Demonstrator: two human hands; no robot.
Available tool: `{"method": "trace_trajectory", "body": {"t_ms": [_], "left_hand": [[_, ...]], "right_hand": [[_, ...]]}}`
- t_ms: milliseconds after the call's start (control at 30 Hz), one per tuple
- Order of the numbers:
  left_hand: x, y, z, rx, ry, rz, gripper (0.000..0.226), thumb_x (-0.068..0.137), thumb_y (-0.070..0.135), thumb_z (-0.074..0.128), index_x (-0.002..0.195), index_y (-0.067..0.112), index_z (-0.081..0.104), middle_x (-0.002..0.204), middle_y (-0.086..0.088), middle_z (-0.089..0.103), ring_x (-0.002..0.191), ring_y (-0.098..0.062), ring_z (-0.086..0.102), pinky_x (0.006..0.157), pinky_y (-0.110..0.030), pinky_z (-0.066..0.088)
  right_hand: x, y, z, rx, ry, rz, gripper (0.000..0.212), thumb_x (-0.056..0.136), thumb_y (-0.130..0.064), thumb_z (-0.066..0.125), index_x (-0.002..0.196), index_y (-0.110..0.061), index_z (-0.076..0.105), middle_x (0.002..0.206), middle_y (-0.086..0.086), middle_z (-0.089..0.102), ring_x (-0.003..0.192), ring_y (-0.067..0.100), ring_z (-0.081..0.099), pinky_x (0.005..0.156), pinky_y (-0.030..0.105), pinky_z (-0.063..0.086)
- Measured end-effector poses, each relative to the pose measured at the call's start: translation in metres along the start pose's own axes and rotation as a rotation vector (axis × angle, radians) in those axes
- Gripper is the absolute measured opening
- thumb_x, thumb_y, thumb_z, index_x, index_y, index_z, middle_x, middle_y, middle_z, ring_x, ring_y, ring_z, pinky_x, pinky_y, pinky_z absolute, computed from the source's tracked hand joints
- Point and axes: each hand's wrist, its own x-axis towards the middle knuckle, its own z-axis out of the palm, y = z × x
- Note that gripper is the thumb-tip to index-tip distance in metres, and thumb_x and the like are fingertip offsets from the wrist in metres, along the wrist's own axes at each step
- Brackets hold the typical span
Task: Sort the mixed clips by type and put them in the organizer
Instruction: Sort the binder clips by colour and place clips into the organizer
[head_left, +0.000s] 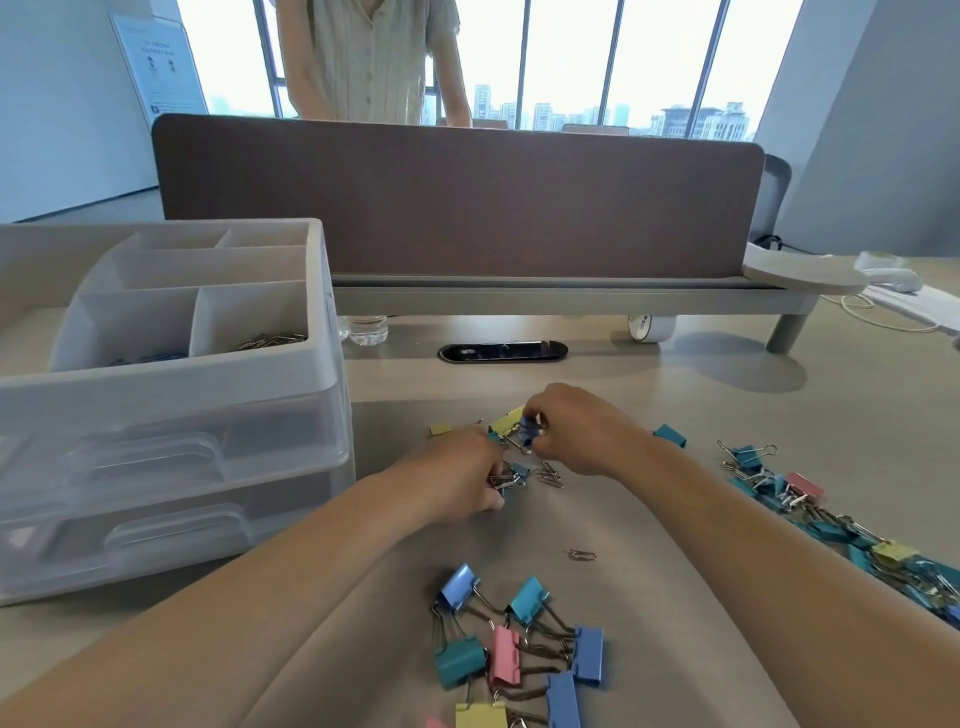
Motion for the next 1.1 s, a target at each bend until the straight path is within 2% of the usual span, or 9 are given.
{"method": "trace_trajectory", "body": {"t_ms": [100, 200, 300, 400, 533, 600, 700, 800, 1100], "left_hand": [[-0.002, 0.001, 0.0, 0.023, -0.002, 0.013, 0.017, 0.088, 0.027, 0.062, 0.097, 0.013, 0.063, 0.104, -0.005, 0.055, 0.088, -0.025, 0.058, 0.074, -0.035, 0.05], [-0.005, 0.002, 0.0, -0.007, 0.005, -0.01, 0.012, 0.085, 0.022, 0.061, 0.076, 0.016, 0.056, 0.08, -0.001, 0.053, 0.072, -0.022, 0.052, 0.06, -0.031, 0.041], [-0.006, 0.004, 0.002, 0.001, 0.009, -0.032, 0.012, 0.084, 0.022, 0.06, 0.074, 0.017, 0.055, 0.072, 0.0, 0.05, 0.065, -0.02, 0.048, 0.056, -0.03, 0.037], [-0.004, 0.007, 0.004, -0.015, 0.016, -0.059, 0.008, 0.084, 0.026, 0.059, 0.091, 0.021, 0.06, 0.087, 0.002, 0.057, 0.077, -0.016, 0.056, 0.066, -0.032, 0.05], [0.0, 0.009, 0.001, 0.008, -0.023, -0.057, 0.03, 0.085, 0.028, 0.06, 0.114, 0.023, 0.062, 0.108, 0.0, 0.061, 0.092, -0.018, 0.06, 0.08, -0.037, 0.055], [0.0, 0.012, -0.001, 0.009, -0.047, -0.07, 0.027, 0.085, 0.027, 0.061, 0.111, 0.021, 0.063, 0.105, 0.0, 0.061, 0.091, -0.019, 0.06, 0.078, -0.037, 0.054], [-0.002, 0.016, -0.002, 0.022, -0.065, -0.085, 0.005, 0.082, 0.022, 0.059, 0.082, 0.017, 0.06, 0.081, -0.003, 0.056, 0.071, -0.018, 0.053, 0.059, -0.032, 0.044], [-0.003, 0.017, -0.003, 0.031, -0.085, -0.103, 0.016, 0.082, 0.022, 0.058, 0.07, 0.014, 0.05, 0.072, -0.007, 0.047, 0.062, -0.02, 0.042, 0.054, -0.031, 0.032], [0.008, 0.038, -0.021, -0.106, 0.088, -0.072, 0.021, 0.082, 0.028, 0.064, 0.087, 0.007, 0.067, 0.09, -0.012, 0.068, 0.075, -0.025, 0.058, 0.069, -0.036, 0.05]], "right_hand": [[-0.009, 0.009, -0.006, -0.015, -0.003, 0.065, 0.018, 0.089, -0.019, 0.062, 0.106, -0.016, 0.068, 0.097, 0.0, 0.053, 0.082, 0.018, 0.055, 0.064, 0.025, 0.039], [-0.022, 0.022, -0.007, -0.041, -0.052, 0.138, 0.016, 0.089, -0.017, 0.062, 0.103, -0.013, 0.069, 0.095, 0.001, 0.053, 0.079, 0.018, 0.053, 0.057, 0.024, 0.034], [-0.033, 0.034, -0.007, -0.05, -0.099, 0.19, 0.017, 0.091, -0.016, 0.061, 0.104, -0.01, 0.07, 0.1, 0.006, 0.062, 0.082, 0.02, 0.057, 0.063, 0.024, 0.043], [-0.04, 0.043, -0.005, -0.066, -0.118, 0.217, 0.014, 0.091, -0.015, 0.06, 0.097, -0.009, 0.071, 0.099, 0.008, 0.064, 0.079, 0.021, 0.058, 0.069, 0.029, 0.047], [-0.044, 0.053, -0.002, -0.115, -0.1, 0.24, 0.01, 0.09, -0.013, 0.055, 0.082, -0.01, 0.059, 0.086, 0.009, 0.052, 0.071, 0.025, 0.05, 0.063, 0.029, 0.043], [-0.044, 0.058, -0.002, -0.112, -0.09, 0.257, 0.012, 0.092, -0.014, 0.056, 0.094, -0.007, 0.066, 0.089, 0.008, 0.051, 0.074, 0.026, 0.052, 0.066, 0.031, 0.045], [-0.044, 0.064, -0.002, -0.124, -0.076, 0.292, 0.019, 0.094, -0.014, 0.056, 0.105, -0.001, 0.064, 0.091, 0.009, 0.049, 0.077, 0.024, 0.051, 0.067, 0.03, 0.04], [-0.046, 0.069, 0.0, -0.136, -0.042, 0.33, 0.016, 0.092, -0.012, 0.055, 0.102, -0.005, 0.065, 0.091, 0.006, 0.052, 0.078, 0.024, 0.054, 0.067, 0.031, 0.042], [-0.052, 0.067, 0.0, -0.178, 0.055, 0.301, 0.005, 0.089, -0.014, 0.055, 0.09, -0.018, 0.053, 0.093, 0.003, 0.049, 0.079, 0.027, 0.057, 0.066, 0.035, 0.047]]}}
